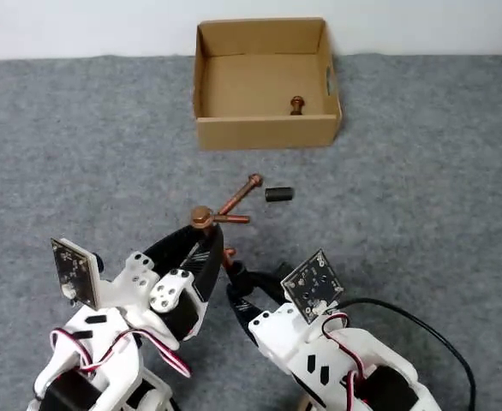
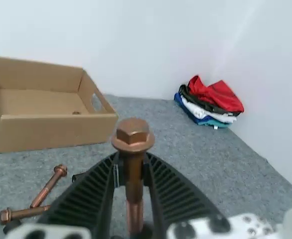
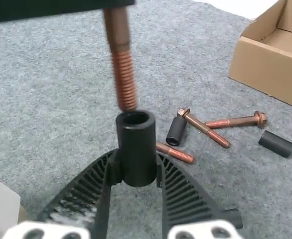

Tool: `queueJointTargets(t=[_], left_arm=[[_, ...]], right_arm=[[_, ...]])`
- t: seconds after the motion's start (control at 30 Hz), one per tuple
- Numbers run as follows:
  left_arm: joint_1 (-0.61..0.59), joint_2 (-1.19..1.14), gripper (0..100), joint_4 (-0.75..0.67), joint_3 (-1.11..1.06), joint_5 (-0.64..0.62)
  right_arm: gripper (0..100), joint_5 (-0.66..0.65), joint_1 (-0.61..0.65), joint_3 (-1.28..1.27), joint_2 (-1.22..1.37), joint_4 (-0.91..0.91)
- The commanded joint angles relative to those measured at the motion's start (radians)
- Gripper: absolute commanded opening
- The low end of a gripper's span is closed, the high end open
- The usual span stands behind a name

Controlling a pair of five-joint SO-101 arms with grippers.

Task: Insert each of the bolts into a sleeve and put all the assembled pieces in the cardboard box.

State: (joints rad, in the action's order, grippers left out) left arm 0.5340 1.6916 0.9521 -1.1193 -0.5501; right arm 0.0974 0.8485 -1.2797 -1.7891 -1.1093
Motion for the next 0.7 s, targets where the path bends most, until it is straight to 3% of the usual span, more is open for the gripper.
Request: queueJointTargets(t=[0.0, 0.67], left_arm=[[0.009, 0.003, 1, -0.071, -0.013, -0.011], [0.048, 0.003, 1, 0.072, 0.039, -0.011]], right_arm=[[1.0, -0.008, 0.035, 0.006, -0.005, 0.031], [1.0, -0.008, 0.035, 0.005, -0.005, 0.031]])
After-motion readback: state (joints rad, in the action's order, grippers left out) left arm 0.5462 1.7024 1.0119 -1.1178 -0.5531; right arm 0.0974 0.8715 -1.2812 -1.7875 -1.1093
